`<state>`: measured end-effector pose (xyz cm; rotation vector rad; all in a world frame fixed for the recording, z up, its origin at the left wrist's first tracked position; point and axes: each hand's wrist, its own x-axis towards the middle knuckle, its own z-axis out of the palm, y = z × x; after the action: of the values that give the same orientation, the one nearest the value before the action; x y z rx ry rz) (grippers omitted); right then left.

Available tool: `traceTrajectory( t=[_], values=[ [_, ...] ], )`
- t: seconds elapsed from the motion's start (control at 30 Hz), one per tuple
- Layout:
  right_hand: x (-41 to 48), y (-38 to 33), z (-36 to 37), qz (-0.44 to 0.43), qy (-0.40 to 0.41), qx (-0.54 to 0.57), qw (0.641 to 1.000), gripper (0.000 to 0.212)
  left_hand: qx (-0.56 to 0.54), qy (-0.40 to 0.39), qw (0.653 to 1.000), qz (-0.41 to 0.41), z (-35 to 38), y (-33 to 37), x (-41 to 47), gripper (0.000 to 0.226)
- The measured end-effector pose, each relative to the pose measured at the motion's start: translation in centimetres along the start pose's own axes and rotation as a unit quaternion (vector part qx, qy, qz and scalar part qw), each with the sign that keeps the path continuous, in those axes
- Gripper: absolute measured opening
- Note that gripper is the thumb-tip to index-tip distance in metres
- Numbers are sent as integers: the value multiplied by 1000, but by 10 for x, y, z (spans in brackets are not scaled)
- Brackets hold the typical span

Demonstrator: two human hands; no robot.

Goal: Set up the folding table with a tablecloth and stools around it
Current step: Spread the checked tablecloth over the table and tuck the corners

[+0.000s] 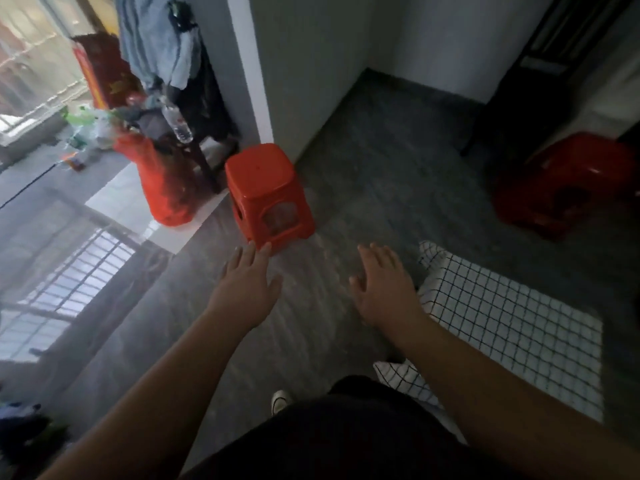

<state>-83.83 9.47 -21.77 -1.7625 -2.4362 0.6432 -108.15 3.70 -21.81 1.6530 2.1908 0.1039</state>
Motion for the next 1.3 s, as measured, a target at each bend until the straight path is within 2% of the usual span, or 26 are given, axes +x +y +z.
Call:
traceTrajectory(
  t=[0.23,0.47,0.67,0.8,1.0,1.17,1.3],
  values=[
    [33,78,-14,147,53,31,987,66,63,-61,985,150,12,83,107,73],
    [56,180,-36,260,95,64,959,67,133,-102,942,292,41,213,205,73],
    [29,247,-57,391,129,103,905,65,172,-144,881,417,70,332,241,74],
    [0,273,-60,489,161,138,846,65,182,-179,829,497,99,401,246,66],
    [-32,285,-54,617,189,160,747,65,210,-252,719,613,153,488,244,69],
    [-33,267,-50,723,227,184,625,65,244,-296,579,720,175,542,232,69],
    [-18,237,-40,784,267,214,518,64,287,-292,456,790,189,567,221,70]
  ],
)
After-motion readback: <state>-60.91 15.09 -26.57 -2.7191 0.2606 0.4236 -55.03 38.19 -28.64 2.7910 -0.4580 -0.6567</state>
